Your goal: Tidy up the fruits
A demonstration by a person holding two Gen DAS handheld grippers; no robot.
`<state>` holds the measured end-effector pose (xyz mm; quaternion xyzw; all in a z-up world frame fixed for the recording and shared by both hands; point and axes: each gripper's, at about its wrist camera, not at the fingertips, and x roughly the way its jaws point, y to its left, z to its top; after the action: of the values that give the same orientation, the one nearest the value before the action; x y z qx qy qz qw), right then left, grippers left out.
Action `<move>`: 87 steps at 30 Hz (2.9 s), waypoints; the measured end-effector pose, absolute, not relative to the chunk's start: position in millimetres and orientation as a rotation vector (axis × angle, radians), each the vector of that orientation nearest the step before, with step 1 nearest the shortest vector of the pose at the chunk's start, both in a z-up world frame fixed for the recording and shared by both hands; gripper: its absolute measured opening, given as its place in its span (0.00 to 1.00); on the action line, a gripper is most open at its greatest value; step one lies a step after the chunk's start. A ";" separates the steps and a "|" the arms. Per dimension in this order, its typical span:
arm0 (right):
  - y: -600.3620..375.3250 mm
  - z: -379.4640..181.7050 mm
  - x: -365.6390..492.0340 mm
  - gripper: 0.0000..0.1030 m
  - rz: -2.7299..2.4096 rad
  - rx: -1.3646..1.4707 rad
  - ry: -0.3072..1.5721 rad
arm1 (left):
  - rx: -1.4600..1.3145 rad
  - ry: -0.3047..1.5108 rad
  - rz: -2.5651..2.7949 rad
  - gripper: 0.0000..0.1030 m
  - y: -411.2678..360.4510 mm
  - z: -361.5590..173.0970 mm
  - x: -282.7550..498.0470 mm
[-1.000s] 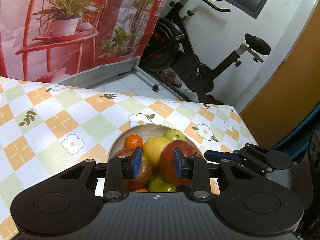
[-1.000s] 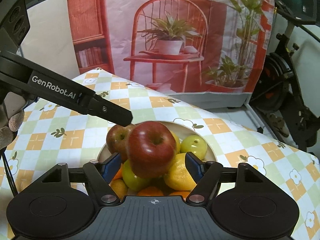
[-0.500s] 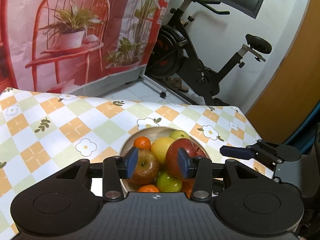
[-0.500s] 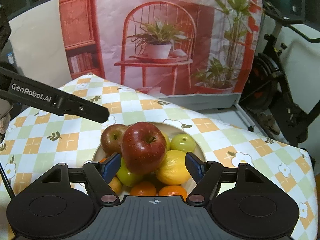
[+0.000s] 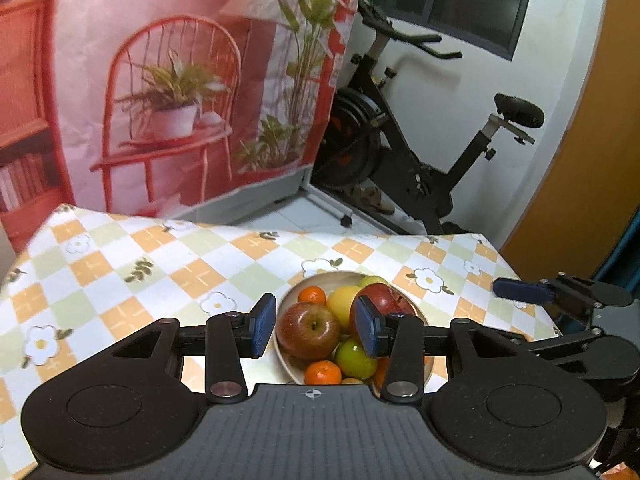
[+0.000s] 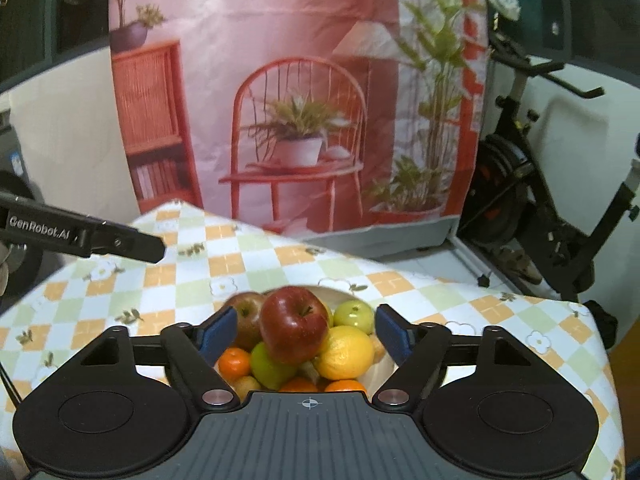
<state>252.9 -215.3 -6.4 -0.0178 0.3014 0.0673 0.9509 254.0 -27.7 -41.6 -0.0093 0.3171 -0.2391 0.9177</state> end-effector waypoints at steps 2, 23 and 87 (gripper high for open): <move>-215.0 2.2 240.5 0.80 0.122 -0.023 0.591 | -0.018 0.624 -0.477 0.55 -21.9 -33.8 240.4; -198.3 77.1 104.4 1.00 0.043 0.103 0.439 | 0.007 0.389 -0.349 1.00 8.7 34.6 105.9; -182.7 114.1 28.9 1.00 0.032 0.130 0.310 | 0.038 0.282 -0.291 1.00 9.5 61.6 29.3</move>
<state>28.9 -182.7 114.1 0.0646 0.1540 0.0159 0.9858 29.3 9.5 61.6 0.0189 0.1400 -0.1445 0.9794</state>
